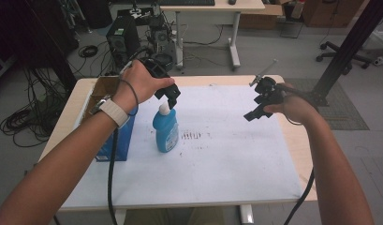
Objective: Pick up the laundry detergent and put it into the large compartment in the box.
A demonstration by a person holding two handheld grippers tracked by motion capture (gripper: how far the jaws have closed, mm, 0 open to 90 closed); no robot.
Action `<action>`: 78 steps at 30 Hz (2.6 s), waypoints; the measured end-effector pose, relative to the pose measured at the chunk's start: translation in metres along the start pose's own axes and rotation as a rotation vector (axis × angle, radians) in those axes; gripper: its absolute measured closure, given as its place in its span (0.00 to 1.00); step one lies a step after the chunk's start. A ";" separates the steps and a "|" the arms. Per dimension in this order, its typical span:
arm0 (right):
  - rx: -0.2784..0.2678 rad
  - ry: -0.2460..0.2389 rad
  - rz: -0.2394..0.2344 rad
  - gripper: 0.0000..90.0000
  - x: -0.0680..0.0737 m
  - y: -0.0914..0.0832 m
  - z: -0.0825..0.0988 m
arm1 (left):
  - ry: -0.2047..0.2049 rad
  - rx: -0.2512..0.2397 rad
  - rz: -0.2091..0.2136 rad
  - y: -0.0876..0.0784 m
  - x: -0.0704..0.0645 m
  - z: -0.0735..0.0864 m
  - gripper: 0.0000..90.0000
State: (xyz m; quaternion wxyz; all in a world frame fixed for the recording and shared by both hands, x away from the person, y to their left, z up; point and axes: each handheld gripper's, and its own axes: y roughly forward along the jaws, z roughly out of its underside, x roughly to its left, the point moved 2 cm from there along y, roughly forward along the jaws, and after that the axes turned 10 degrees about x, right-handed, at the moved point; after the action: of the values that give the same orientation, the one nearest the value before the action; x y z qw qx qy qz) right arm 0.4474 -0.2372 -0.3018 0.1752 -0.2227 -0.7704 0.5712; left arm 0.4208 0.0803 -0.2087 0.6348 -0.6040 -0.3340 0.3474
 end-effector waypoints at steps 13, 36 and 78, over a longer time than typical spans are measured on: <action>0.000 -0.002 -0.001 0.12 0.001 0.001 -0.002 | -0.013 0.010 0.003 0.009 0.000 -0.002 0.10; -0.006 -0.004 0.000 0.12 0.001 0.001 -0.002 | -0.027 0.009 0.023 0.029 0.003 -0.006 0.10; 0.003 -0.011 -0.006 0.12 0.003 0.005 -0.006 | -0.019 -0.008 0.037 0.067 0.004 -0.014 0.10</action>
State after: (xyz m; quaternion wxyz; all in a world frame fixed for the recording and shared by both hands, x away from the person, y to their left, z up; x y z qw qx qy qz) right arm 0.4483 -0.2296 -0.3047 0.1731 -0.2170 -0.7710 0.5731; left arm 0.4324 0.0781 -0.2761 0.6227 -0.6092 -0.3303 0.3634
